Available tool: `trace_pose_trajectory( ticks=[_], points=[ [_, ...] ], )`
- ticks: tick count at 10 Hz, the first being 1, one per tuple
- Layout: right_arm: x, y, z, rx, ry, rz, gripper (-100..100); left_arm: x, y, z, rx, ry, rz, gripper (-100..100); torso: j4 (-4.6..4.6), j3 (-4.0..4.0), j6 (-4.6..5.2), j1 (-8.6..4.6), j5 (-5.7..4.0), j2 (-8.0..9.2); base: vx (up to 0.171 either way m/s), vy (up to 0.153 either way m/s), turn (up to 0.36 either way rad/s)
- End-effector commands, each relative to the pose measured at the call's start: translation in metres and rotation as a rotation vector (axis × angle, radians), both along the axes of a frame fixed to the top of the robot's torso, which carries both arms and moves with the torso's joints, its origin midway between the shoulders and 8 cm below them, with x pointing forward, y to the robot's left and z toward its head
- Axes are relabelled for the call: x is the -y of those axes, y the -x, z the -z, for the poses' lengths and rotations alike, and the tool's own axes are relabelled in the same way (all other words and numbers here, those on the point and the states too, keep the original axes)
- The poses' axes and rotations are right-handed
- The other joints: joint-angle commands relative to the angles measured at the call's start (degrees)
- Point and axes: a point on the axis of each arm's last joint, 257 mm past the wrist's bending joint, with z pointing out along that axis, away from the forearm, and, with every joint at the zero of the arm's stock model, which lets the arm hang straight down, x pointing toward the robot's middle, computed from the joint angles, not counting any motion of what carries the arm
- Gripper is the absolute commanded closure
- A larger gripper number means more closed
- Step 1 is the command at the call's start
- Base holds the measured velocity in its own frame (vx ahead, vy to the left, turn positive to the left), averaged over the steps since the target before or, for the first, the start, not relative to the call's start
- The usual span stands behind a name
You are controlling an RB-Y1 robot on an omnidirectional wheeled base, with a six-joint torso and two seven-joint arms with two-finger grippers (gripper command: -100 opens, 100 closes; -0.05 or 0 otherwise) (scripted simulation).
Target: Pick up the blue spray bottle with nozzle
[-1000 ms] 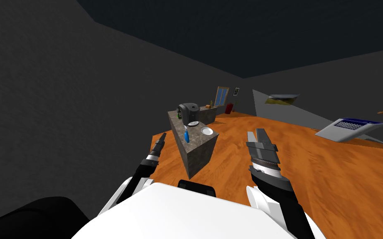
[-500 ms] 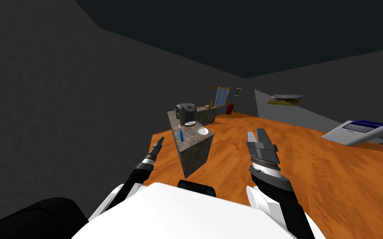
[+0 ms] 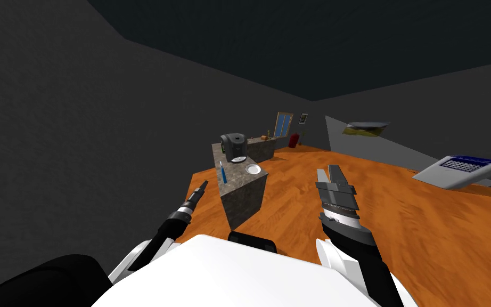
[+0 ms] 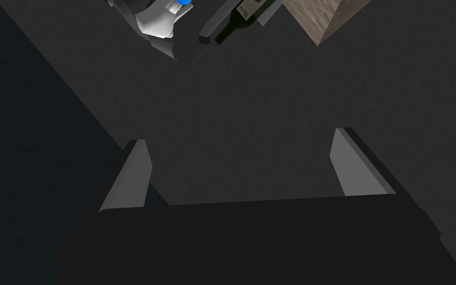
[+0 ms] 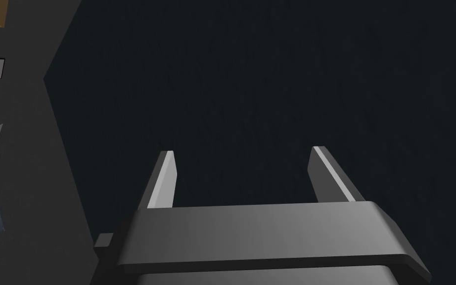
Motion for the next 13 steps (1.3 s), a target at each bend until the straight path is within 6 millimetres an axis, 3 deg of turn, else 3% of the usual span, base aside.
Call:
trace_pose_trajectory(
  ticks=[1,6,13],
  points=[
    [0.000,0.000,0.000,0.000,0.000,0.000,0,-0.005,0.003,0.009,-0.039,-0.016,-0.013,-100,0.00,0.00,0.00,0.00,0.00,0.00,0.064,-0.118,0.000],
    [0.000,0.000,0.000,0.000,0.000,0.000,0,-0.043,0.018,0.038,-0.207,-0.147,-0.069,-100,0.00,0.01,0.00,0.26,0.06,0.01,0.078,-0.110,-0.028],
    [0.000,0.000,0.000,0.000,0.000,0.000,0,-0.092,0.037,0.059,-0.382,-0.291,-0.148,-100,-0.04,-0.11,0.01,0.22,0.05,-0.19,0.100,-0.094,-0.036]
  ],
)
